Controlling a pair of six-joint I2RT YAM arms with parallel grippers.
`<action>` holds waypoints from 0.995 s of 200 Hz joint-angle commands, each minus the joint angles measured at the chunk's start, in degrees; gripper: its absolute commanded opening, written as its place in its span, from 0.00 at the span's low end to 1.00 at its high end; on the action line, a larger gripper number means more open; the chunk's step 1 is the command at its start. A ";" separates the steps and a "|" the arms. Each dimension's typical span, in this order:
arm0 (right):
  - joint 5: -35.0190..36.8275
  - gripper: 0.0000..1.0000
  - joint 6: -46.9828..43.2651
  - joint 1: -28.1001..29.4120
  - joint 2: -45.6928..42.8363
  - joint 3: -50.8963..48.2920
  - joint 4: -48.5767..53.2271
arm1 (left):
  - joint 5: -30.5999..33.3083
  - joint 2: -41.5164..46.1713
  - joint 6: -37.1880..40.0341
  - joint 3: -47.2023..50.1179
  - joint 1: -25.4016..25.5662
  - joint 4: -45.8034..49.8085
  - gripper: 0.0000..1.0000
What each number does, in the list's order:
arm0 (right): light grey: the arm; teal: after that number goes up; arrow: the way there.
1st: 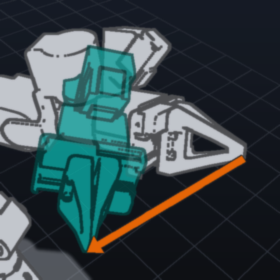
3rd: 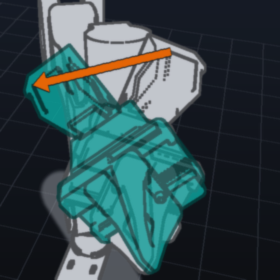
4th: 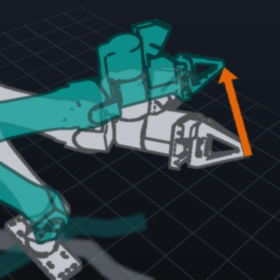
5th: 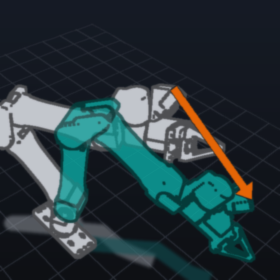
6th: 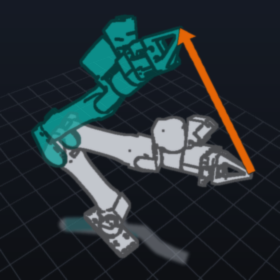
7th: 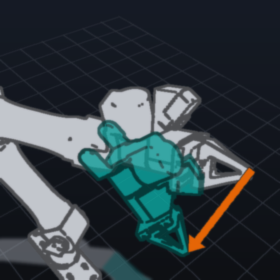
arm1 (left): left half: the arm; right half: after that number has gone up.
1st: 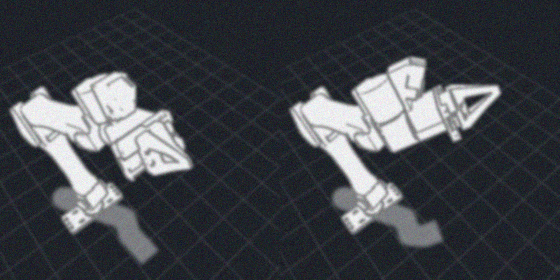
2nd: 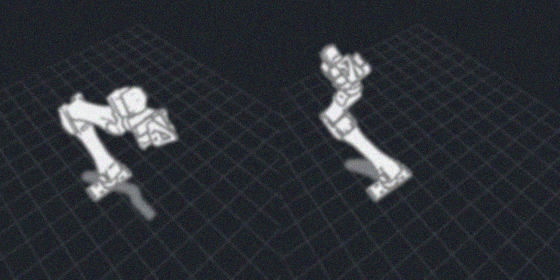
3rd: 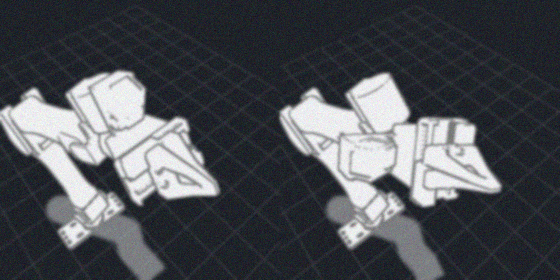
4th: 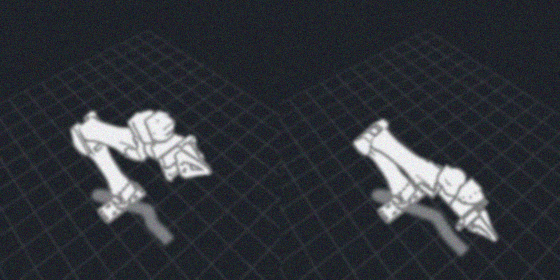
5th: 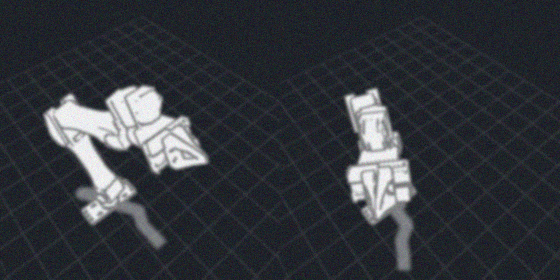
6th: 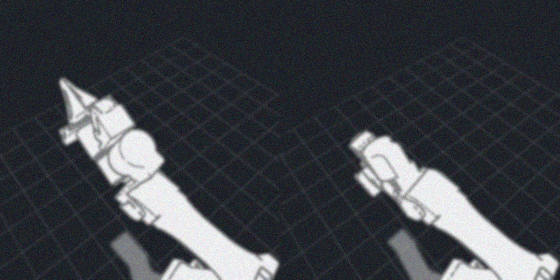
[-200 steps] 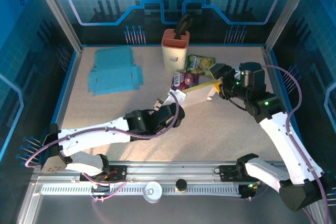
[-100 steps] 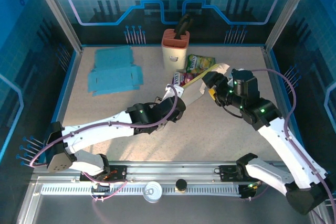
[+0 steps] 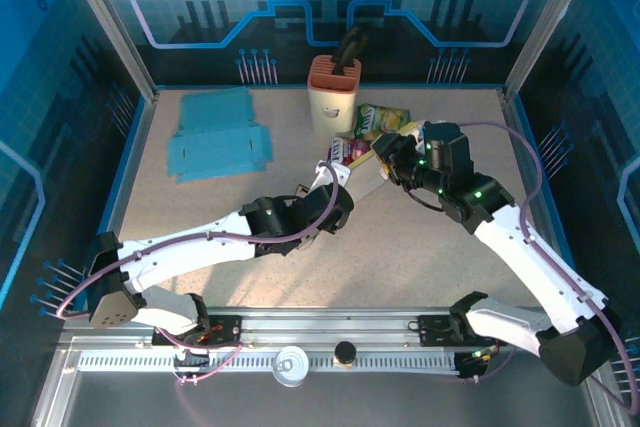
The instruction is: Fold the paper box
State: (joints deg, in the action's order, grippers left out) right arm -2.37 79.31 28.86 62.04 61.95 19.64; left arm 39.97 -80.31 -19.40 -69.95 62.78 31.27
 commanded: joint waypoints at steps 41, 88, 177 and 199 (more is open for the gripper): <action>-1.08 0.19 1.70 0.05 0.00 0.73 -3.73 | -2.43 0.16 0.50 -1.46 -0.12 2.04 0.00; -1.24 0.11 2.07 0.10 -0.43 0.67 -3.94 | -2.69 0.02 0.59 -1.69 -0.12 2.03 0.00; 4.37 0.00 3.03 -0.54 -3.96 0.04 2.97 | -9.65 8.96 -1.52 1.33 -0.13 -1.56 0.73; 7.13 0.00 3.96 -1.08 -5.96 1.52 9.49 | -17.67 14.73 -2.32 3.38 -0.71 -3.52 0.84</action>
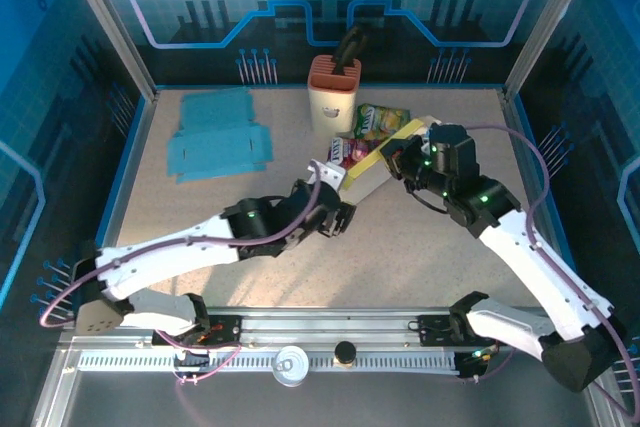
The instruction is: Fold the paper box
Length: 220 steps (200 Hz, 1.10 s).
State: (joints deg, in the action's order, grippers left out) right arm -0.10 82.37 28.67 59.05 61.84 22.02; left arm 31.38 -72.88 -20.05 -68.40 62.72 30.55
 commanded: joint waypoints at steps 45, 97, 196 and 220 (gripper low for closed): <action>7.43 0.00 4.77 -0.98 -5.48 6.08 18.94 | -14.57 18.25 -7.70 6.80 -6.37 -2.77 0.81; 8.90 0.00 4.43 -1.37 -0.14 12.60 22.91 | -20.17 19.41 -12.80 8.10 -14.35 0.48 0.73; -2.78 0.00 5.25 -6.10 16.00 -5.56 -13.89 | -23.93 11.99 -12.26 18.71 -21.95 -5.16 0.68; -1.98 0.00 6.72 -5.65 14.03 -11.06 -18.17 | -23.25 10.80 -11.47 21.17 -21.96 -7.36 0.66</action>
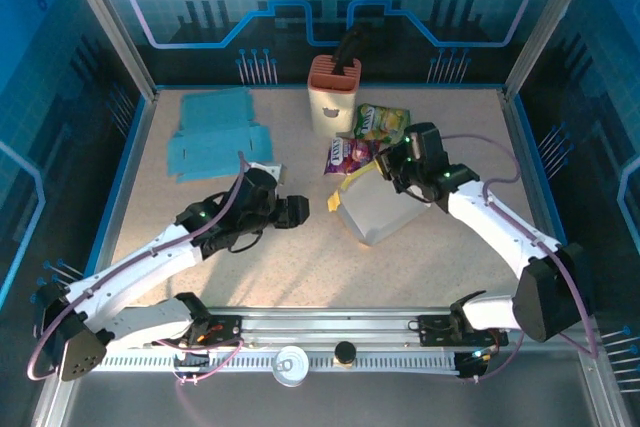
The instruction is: Fold the paper box
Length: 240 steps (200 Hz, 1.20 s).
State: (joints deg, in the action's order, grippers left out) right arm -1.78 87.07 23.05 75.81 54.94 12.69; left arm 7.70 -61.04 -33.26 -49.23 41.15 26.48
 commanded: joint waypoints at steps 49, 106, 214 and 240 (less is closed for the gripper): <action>5.24 0.00 4.15 4.13 -5.75 -10.59 -10.73 | -0.34 -4.73 2.40 4.46 -0.40 -7.61 0.63; 3.80 0.00 1.89 4.64 -3.30 -17.68 -25.39 | -1.72 -6.33 3.94 8.03 -0.33 -12.65 0.58; -2.90 0.00 -3.32 2.29 2.33 -25.76 -41.84 | -4.60 -12.44 15.66 14.67 -0.32 -31.17 0.40; -4.00 0.00 -3.66 1.92 3.26 -26.18 -43.96 | -6.78 -15.40 18.59 14.99 -0.33 -35.35 0.44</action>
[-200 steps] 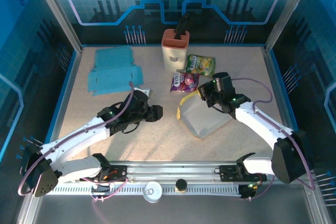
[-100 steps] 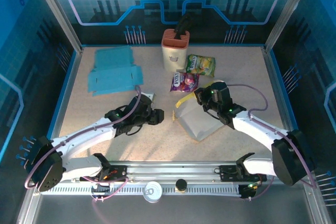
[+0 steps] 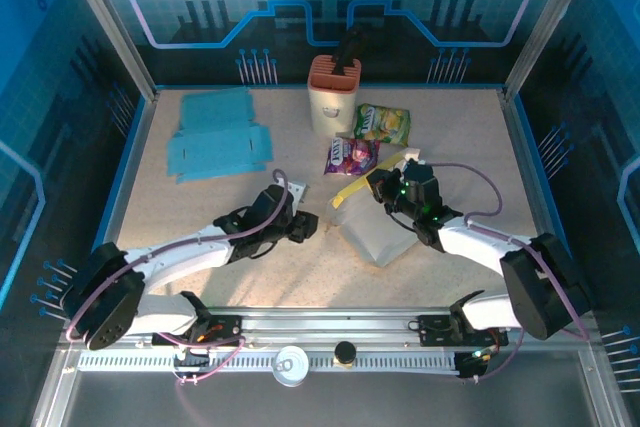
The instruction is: Fold the paper box
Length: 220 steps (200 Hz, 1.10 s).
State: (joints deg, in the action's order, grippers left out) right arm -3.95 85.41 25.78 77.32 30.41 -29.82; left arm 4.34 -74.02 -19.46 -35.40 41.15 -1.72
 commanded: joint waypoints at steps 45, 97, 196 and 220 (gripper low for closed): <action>-2.70 0.00 -2.04 -1.34 2.22 -2.37 -3.33 | -4.49 -5.55 9.09 1.72 -0.23 -11.58 0.49; -4.31 0.00 -1.14 -1.69 3.80 -2.21 -5.08 | -6.11 -7.68 13.26 2.36 -0.01 -15.40 0.48; -5.89 0.00 -0.99 -1.97 3.81 -1.50 -4.51 | -9.88 -12.41 17.69 1.10 0.77 -21.31 0.44; -6.33 0.00 -0.97 -2.05 3.71 -1.50 -4.45 | -9.37 -13.09 16.96 1.08 0.77 -22.82 0.44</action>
State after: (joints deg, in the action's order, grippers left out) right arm -9.06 85.06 24.49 80.60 29.56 -36.56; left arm -3.53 -86.26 -2.98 -33.23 41.52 -20.97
